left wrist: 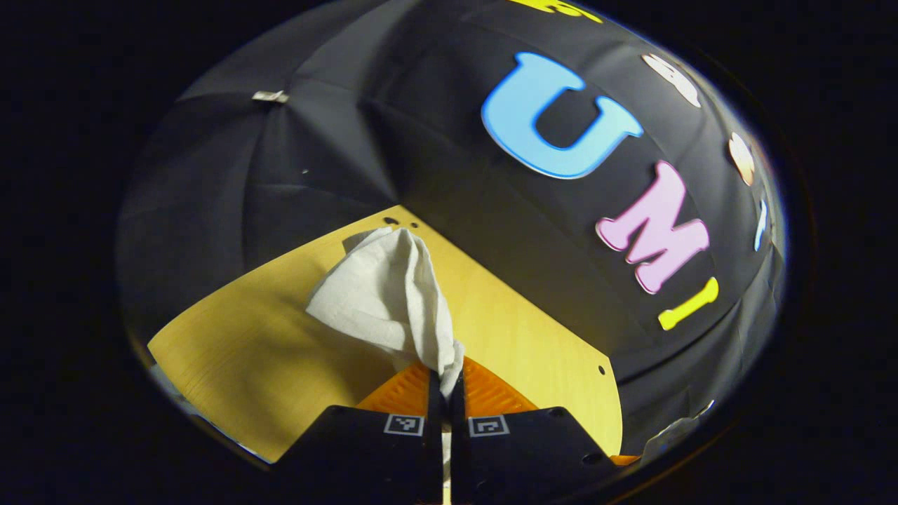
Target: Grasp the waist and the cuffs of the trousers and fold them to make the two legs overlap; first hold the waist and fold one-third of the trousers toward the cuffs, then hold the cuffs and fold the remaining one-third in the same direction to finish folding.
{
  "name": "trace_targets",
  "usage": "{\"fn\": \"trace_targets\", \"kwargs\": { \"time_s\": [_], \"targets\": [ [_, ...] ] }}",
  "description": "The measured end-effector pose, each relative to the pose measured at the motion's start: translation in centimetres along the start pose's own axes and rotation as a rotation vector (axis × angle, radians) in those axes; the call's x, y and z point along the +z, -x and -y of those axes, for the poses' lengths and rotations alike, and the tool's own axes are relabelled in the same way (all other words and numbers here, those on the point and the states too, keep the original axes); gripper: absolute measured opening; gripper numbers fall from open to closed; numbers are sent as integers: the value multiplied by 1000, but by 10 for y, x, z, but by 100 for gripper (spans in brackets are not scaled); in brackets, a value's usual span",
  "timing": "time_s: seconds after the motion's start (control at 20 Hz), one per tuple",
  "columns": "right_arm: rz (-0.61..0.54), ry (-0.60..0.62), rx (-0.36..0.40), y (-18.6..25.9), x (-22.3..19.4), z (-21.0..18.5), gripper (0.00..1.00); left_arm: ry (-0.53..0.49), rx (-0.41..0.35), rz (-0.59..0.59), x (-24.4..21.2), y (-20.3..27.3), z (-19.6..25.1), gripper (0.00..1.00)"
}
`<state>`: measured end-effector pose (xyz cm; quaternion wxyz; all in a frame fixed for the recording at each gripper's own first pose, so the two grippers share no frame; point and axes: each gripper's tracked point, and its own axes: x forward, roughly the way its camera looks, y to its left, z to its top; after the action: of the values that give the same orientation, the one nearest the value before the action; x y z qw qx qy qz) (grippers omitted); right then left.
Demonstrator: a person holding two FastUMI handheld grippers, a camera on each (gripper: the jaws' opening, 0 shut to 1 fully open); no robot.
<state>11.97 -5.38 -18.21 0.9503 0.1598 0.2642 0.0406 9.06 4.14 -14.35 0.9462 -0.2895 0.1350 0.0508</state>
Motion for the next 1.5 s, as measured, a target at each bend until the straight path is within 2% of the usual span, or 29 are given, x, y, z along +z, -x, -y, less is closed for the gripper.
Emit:
{"fn": "trace_targets", "kwargs": {
  "time_s": [0.35, 0.6, 0.85, 1.05, 1.15, 1.2, 1.3, 1.35, 1.4, 1.5],
  "targets": [
    [58, -80, -43, 19, 17, 41, 63, -228, -143, -41, -31, 11, 102, 9],
    [65, -117, -52, 23, 18, 53, 63, -430, -168, -94, -66, 8, 140, 9],
    [62, -149, -66, 27, 11, 65, 63, -556, -220, -200, -130, 7, 176, 9],
    [64, -173, -80, 30, 6, 73, 63, -683, -269, -337, -197, 13, 180, 8],
    [64, -185, -84, 32, 3, 75, 63, -703, -335, -455, -237, 28, 179, 19],
    [64, -188, -85, 32, 3, 76, 63, -693, -366, -506, -251, 36, 178, 28],
    [61, -192, -85, 31, -1, 76, 62, -634, -417, -590, -266, 45, 174, 58],
    [58, -194, -83, 31, -2, 76, 62, -598, -438, -617, -270, 51, 178, 57],
    [56, -195, -81, 30, -3, 74, 63, -568, -450, -631, -271, 56, 180, 64],
    [53, -201, -69, 27, -4, 68, 63, -535, -459, -639, -272, 63, 179, 68]
  ]
}}
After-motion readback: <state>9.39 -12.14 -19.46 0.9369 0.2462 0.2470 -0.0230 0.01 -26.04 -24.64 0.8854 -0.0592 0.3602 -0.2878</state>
